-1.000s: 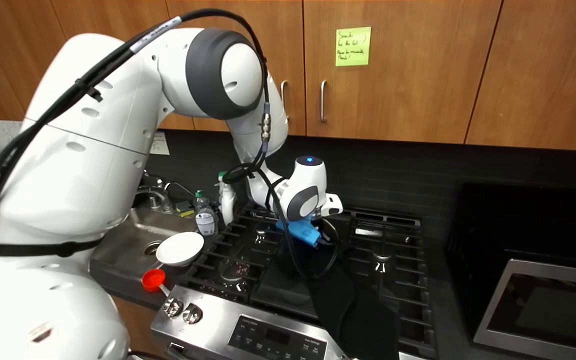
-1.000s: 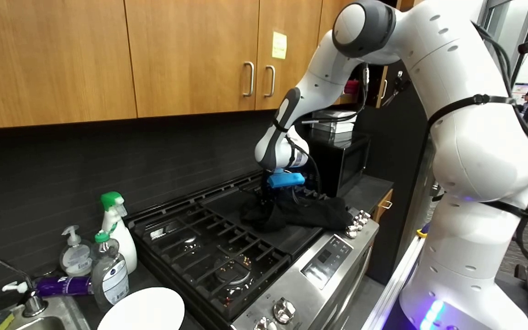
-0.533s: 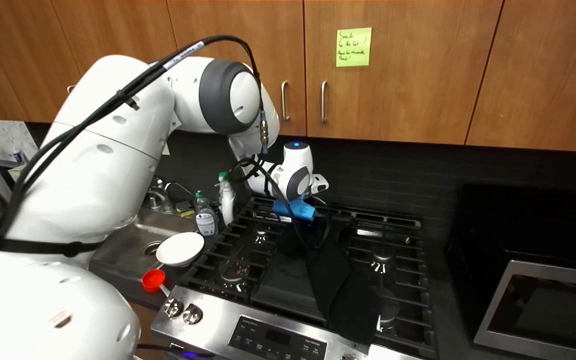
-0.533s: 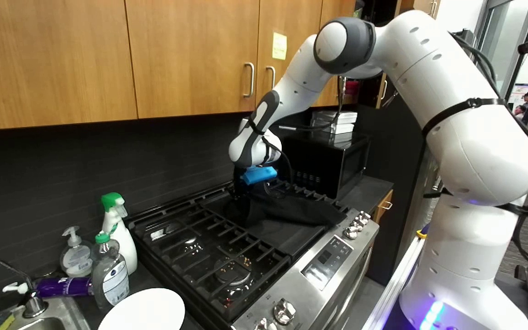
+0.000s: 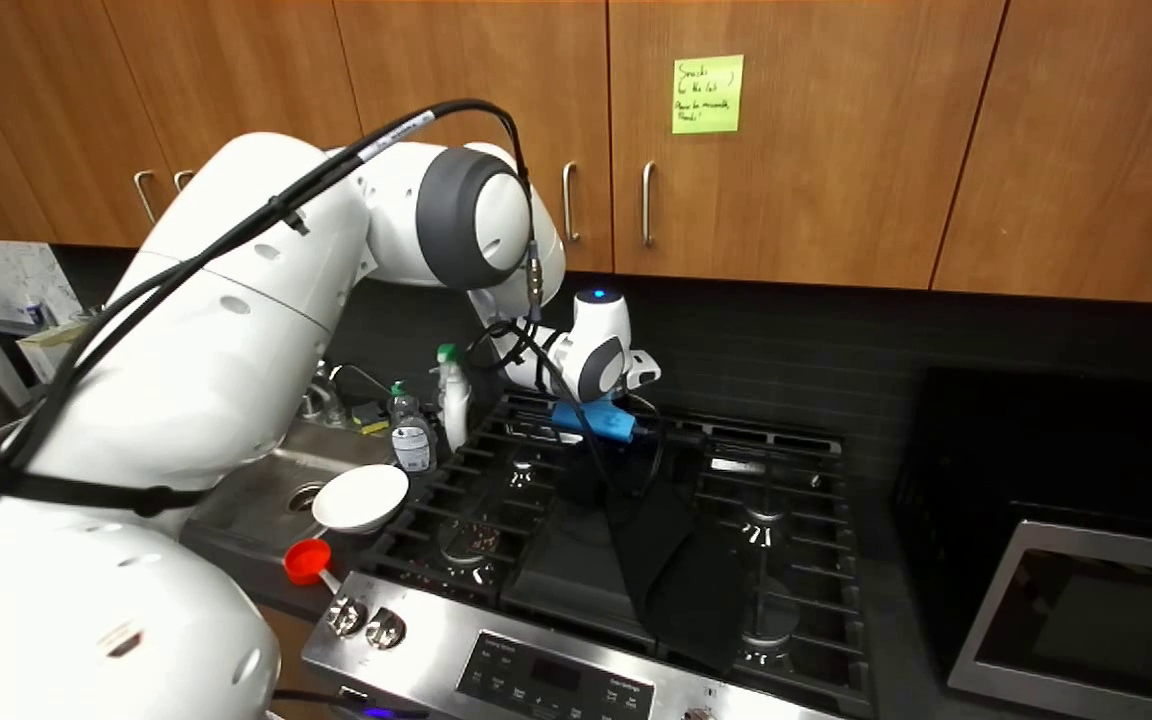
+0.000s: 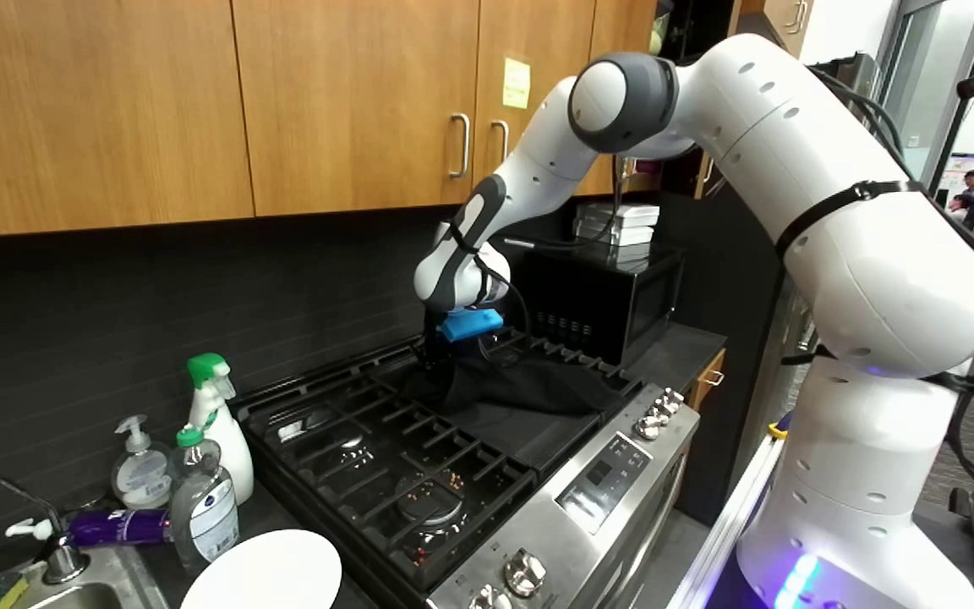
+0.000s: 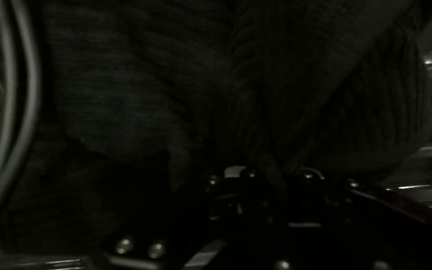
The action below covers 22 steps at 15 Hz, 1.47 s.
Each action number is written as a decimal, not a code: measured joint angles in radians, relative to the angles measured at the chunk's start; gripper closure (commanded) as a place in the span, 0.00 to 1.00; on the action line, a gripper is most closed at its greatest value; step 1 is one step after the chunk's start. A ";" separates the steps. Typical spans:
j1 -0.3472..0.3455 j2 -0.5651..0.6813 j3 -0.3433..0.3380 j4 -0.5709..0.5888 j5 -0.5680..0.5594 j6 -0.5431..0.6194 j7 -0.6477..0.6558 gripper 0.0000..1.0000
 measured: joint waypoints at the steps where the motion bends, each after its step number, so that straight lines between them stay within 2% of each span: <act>1: -0.012 -0.006 0.002 -0.021 0.021 0.023 0.002 0.96; 5: -0.064 -0.066 0.020 -0.159 0.094 0.122 0.009 0.96; 9: -0.106 -0.165 0.026 -0.353 0.139 0.183 0.036 0.96; 16: -0.143 -0.359 0.005 -0.703 0.163 0.196 0.073 0.96; 19: -0.141 -0.380 -0.004 -0.746 0.155 0.226 0.073 0.96; 22: -0.076 -0.351 -0.068 -0.697 0.075 0.267 0.073 0.96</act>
